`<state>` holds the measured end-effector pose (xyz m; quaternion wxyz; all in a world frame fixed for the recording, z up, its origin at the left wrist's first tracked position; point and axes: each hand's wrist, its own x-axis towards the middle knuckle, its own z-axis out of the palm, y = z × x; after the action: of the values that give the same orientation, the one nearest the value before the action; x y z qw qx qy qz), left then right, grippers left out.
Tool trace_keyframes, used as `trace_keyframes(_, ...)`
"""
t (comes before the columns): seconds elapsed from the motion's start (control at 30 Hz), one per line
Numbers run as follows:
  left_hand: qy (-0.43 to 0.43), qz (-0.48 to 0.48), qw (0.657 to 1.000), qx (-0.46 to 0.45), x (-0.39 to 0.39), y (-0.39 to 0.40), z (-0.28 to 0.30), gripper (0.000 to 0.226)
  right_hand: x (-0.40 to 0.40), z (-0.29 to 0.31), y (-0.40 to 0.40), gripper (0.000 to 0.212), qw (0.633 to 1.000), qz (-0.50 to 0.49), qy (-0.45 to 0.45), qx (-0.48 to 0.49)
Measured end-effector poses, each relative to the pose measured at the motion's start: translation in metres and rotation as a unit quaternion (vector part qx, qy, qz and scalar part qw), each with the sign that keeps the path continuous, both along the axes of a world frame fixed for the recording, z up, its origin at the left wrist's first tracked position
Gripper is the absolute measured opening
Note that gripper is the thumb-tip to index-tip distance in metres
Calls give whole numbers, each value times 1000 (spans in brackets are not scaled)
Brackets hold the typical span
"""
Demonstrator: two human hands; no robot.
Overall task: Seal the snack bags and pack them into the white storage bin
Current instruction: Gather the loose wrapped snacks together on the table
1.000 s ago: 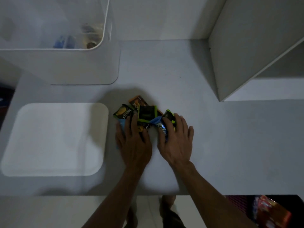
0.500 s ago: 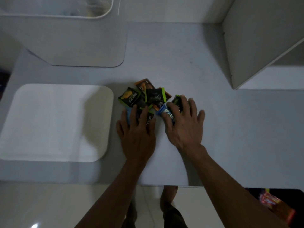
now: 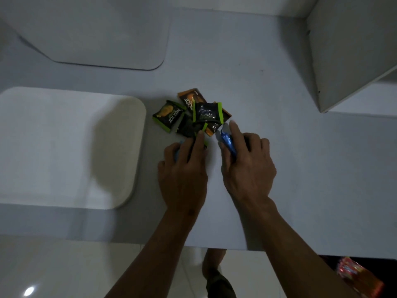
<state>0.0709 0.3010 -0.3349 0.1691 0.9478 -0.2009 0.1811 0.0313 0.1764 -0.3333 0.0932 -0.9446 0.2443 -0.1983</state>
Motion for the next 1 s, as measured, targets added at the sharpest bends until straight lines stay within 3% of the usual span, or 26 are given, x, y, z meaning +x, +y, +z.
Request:
trace_keyframes(0.23, -26, -20, 994, -100, -1, 0, 1, 31, -2, -1, 5, 45, 1000, 4, -21, 5)
trace_keyframes(0.37, 15, -22, 986, -166, 0, -1, 8, 33, -3, 7, 10, 46, 996, 31, -18, 81)
trace_keyframes(0.47, 53, 16, 981, -186, 1, -2, 25, 37, -2, 27, 7, 47, 986, -5, -29, 161)
trace_keyframes(0.73, 75, 70, 967, -233, 20, -2, 130, 40, 7, 120, -10, 52, 944, -76, -22, 321)
trace_keyframes(1.0, 38, 84, 945, -313, 65, 11, 252, 37, 71, 250, 2, 49, 938, -19, -115, 325)
